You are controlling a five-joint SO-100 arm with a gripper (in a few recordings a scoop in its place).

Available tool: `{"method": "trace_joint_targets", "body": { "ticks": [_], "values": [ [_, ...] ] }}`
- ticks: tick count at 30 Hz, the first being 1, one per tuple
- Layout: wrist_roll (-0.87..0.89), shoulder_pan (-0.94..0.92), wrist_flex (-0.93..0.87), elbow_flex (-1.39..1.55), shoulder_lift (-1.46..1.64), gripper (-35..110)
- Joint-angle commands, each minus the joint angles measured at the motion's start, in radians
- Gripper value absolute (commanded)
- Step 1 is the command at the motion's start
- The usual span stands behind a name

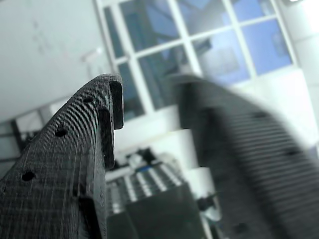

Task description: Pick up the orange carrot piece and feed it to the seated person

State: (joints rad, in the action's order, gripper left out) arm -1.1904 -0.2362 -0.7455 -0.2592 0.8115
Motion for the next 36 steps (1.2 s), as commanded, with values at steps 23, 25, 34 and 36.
{"method": "trace_joint_targets", "body": {
  "ticks": [23, 25, 34, 36],
  "values": [
    [0.434, -0.015, 0.002, 0.265, 0.426, -3],
    [0.522, -0.015, 0.002, 0.356, 0.5, -3],
    [0.83, -0.017, 0.002, 0.802, 0.845, -3],
    [0.888, -0.017, 0.002, 0.917, 0.934, -3]
  ]
}}
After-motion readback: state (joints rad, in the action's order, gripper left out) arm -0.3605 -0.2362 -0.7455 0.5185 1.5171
